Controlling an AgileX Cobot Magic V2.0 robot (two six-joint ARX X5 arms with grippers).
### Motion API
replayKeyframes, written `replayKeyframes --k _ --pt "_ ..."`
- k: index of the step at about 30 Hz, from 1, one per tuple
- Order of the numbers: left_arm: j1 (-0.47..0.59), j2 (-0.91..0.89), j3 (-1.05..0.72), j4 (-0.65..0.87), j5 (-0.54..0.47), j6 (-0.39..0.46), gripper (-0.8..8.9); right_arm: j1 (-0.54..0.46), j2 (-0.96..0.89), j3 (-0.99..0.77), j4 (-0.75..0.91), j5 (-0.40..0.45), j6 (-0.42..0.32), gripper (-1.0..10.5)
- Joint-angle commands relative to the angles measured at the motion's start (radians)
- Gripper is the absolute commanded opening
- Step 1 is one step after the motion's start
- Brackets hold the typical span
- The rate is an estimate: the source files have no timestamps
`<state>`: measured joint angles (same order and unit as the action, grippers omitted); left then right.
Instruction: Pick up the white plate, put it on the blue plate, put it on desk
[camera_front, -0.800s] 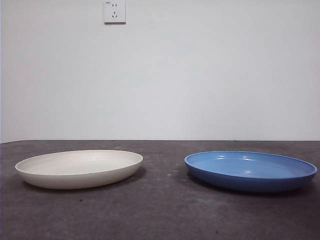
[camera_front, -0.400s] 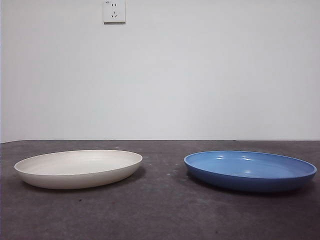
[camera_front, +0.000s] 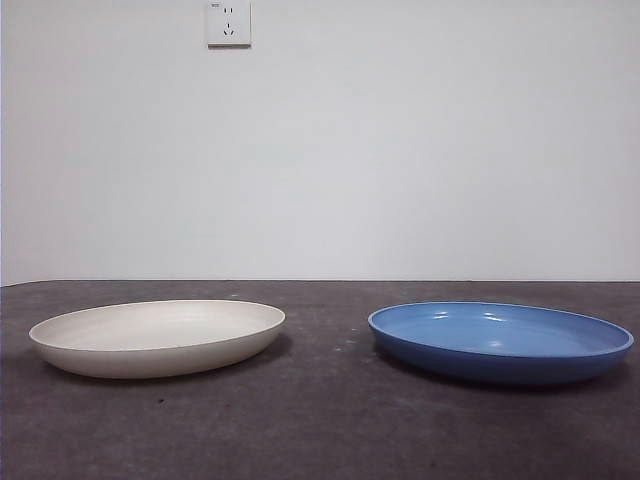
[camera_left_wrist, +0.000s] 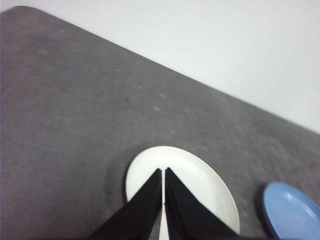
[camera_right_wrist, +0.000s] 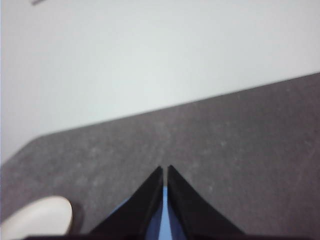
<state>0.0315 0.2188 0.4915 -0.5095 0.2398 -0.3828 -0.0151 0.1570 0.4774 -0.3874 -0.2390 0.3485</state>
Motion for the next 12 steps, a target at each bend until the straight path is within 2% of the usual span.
replayKeyframes --k 1,6,12 --pt "0.002 0.081 0.094 -0.084 0.035 0.125 0.09 0.0 0.073 0.076 -0.076 -0.019 -0.064 0.1" --pt "-0.002 0.219 0.222 -0.235 0.09 0.26 0.09 0.0 0.237 0.221 -0.264 -0.106 -0.169 0.1" --pt "-0.048 0.336 0.303 -0.327 0.19 0.321 0.09 0.002 0.402 0.353 -0.428 -0.194 -0.282 0.1"
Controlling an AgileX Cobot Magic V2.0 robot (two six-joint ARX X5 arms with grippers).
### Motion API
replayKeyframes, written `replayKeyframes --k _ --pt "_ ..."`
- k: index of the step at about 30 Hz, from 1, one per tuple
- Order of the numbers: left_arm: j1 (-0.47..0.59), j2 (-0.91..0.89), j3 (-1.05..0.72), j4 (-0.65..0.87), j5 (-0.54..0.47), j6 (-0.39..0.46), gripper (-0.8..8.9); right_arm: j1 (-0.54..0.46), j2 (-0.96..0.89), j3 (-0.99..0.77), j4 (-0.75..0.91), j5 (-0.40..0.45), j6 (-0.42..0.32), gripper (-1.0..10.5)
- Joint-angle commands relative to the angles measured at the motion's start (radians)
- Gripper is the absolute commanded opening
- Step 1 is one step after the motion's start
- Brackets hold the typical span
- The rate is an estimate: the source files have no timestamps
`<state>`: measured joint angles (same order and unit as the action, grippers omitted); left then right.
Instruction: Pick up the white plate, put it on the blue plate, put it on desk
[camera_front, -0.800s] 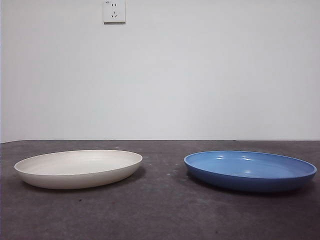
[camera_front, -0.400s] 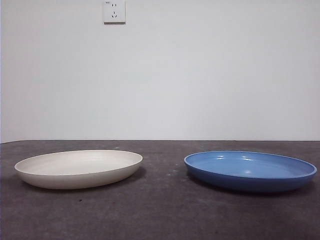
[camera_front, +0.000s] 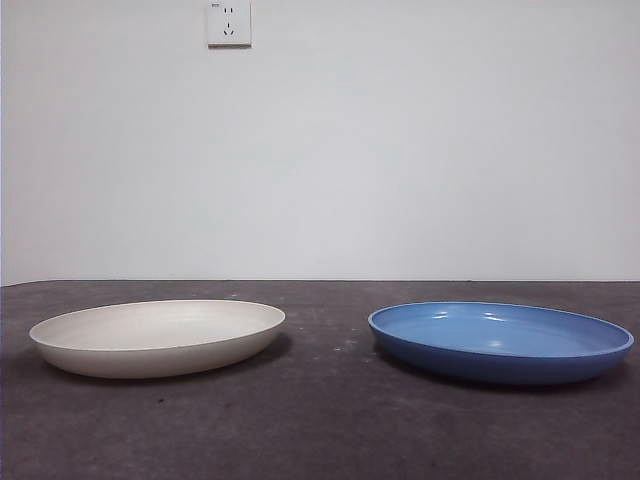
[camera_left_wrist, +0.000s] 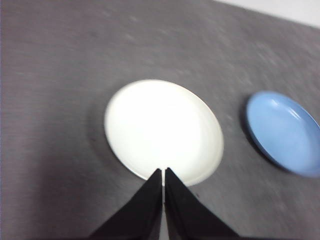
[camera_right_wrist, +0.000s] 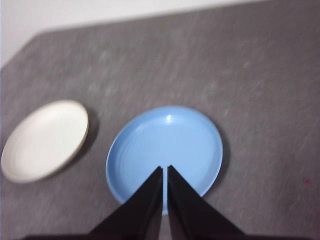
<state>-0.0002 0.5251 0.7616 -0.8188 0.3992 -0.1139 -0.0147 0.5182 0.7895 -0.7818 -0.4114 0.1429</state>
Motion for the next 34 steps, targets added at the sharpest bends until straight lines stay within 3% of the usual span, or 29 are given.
replayKeyframes --k 1,8,17,20,23,25,27,34 --pt "-0.027 0.041 0.037 -0.027 0.038 0.052 0.09 0.005 0.06 0.057 -0.056 -0.032 -0.09 0.1" --pt "-0.121 0.083 0.043 -0.101 0.079 0.087 0.09 0.065 0.159 0.124 -0.227 -0.068 -0.182 0.1" --pt "-0.153 0.084 0.043 -0.093 0.081 0.088 0.12 0.117 0.173 0.124 -0.264 -0.067 -0.203 0.1" --pt "-0.153 0.084 0.043 -0.083 0.081 0.084 1.33 0.117 0.173 0.124 -0.264 -0.063 -0.202 0.3" --pt "-0.153 0.084 0.043 -0.079 0.081 0.079 3.6 0.117 0.173 0.124 -0.262 -0.061 -0.195 2.3" --pt "-0.153 0.084 0.043 -0.079 0.081 0.077 4.53 0.117 0.173 0.124 -0.258 -0.06 -0.195 3.8" --pt "-0.153 0.084 0.043 -0.079 0.081 0.075 4.77 0.117 0.173 0.124 -0.258 -0.06 -0.195 4.5" --pt "-0.153 0.091 0.043 -0.07 0.08 0.053 4.74 0.117 0.173 0.124 -0.258 -0.06 -0.195 4.5"
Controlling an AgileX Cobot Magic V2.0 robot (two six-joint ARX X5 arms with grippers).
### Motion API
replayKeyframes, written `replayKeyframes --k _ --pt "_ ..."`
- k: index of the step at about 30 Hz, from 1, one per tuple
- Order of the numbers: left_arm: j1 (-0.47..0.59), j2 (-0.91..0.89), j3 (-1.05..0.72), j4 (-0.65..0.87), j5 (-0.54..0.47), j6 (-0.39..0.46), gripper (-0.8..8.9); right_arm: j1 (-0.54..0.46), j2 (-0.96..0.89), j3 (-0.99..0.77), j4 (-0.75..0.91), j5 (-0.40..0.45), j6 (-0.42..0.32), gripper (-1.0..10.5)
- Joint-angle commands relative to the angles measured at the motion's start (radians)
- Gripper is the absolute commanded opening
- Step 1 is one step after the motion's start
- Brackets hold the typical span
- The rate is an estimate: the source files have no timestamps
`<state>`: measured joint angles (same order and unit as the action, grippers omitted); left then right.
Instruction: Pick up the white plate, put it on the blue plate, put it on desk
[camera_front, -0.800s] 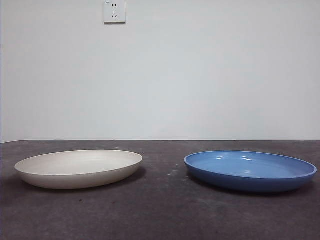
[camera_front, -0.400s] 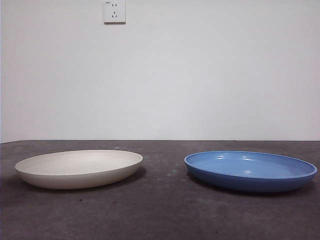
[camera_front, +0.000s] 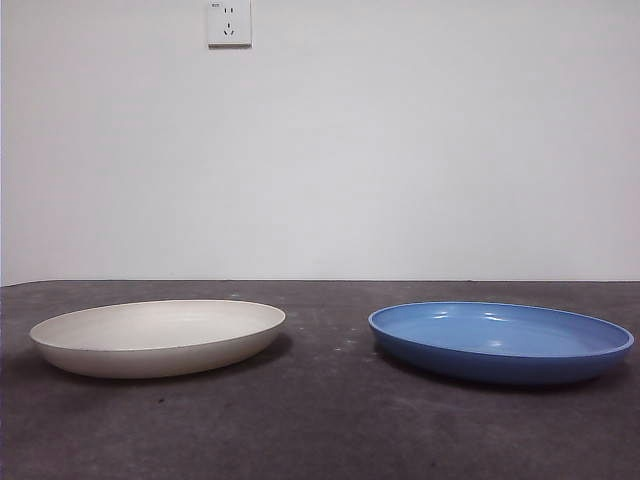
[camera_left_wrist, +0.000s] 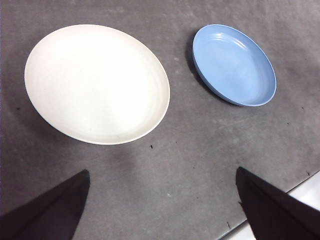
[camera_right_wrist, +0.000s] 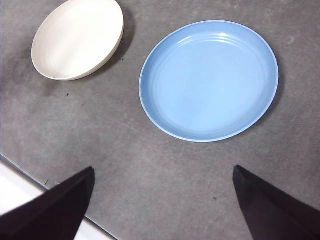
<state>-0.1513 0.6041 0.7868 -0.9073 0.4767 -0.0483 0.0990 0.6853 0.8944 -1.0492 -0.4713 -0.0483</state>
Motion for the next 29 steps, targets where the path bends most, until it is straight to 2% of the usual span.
replayKeyframes --k 1,5,9,17,24,29 --pt "-0.002 0.017 0.018 0.022 -0.002 -0.018 4.71 0.003 0.006 0.019 0.01 0.0 -0.004 4.5" --pt "-0.002 0.056 0.018 0.07 -0.021 -0.037 4.69 0.003 0.006 0.019 0.01 0.0 -0.004 4.5" --pt "-0.002 0.137 0.029 0.146 -0.084 -0.051 4.68 0.003 0.006 0.019 0.016 0.0 -0.003 4.5" --pt "-0.002 0.41 0.145 0.205 -0.155 -0.046 4.68 0.004 0.006 0.019 0.017 0.0 0.008 4.5" --pt "0.0 0.649 0.258 0.232 -0.277 -0.039 4.68 0.004 0.005 0.019 0.016 0.0 0.012 4.5" --pt "0.001 0.784 0.297 0.258 -0.279 -0.034 4.67 0.004 0.005 0.019 0.017 0.0 0.014 4.5"
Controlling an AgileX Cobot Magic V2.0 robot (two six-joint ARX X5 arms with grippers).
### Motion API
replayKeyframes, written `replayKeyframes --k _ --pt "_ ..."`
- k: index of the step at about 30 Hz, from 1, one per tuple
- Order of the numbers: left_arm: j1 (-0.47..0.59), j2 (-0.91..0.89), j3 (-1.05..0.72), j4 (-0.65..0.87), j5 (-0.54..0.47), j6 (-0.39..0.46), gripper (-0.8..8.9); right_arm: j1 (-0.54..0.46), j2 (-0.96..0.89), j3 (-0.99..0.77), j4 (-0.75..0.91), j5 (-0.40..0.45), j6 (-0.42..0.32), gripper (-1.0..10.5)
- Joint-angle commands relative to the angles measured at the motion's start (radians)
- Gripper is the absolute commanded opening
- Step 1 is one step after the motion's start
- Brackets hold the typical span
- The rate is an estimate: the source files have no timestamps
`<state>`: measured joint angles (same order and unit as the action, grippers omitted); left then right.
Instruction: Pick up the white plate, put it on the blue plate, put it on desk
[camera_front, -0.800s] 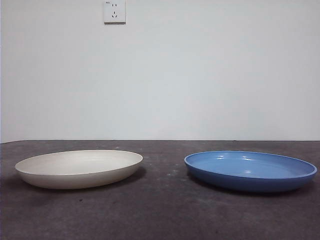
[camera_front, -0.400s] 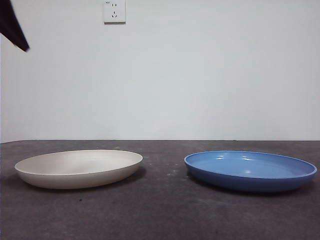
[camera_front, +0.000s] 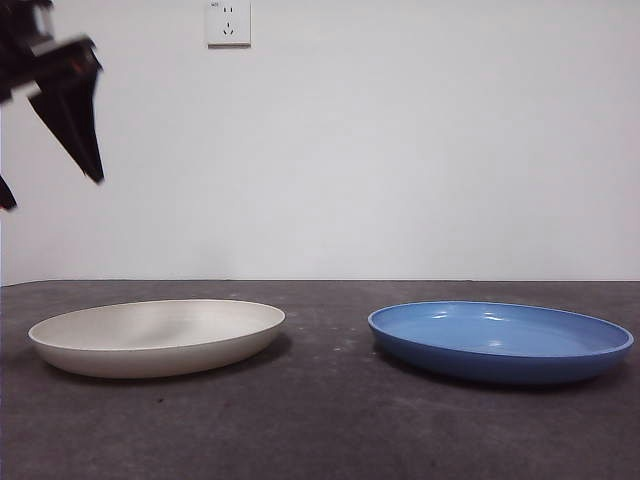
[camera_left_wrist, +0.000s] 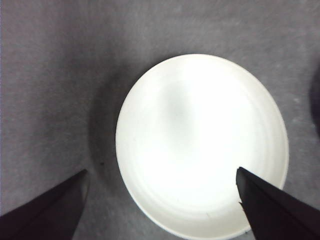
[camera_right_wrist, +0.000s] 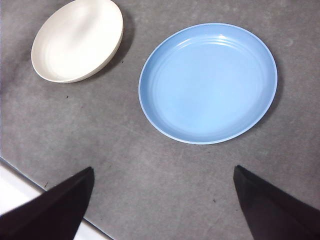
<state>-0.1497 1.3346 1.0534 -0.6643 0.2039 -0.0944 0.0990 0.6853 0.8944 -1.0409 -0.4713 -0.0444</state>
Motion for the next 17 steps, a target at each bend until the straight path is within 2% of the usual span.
replayKeyframes --k 1,17 --pt "0.0 0.08 0.033 0.025 -0.006 0.012 4.66 0.004 0.005 0.019 0.008 0.0 0.01 4.5" --pt "0.0 0.334 0.033 0.162 -0.032 0.011 4.64 0.003 0.006 0.019 0.008 0.0 0.01 4.5"
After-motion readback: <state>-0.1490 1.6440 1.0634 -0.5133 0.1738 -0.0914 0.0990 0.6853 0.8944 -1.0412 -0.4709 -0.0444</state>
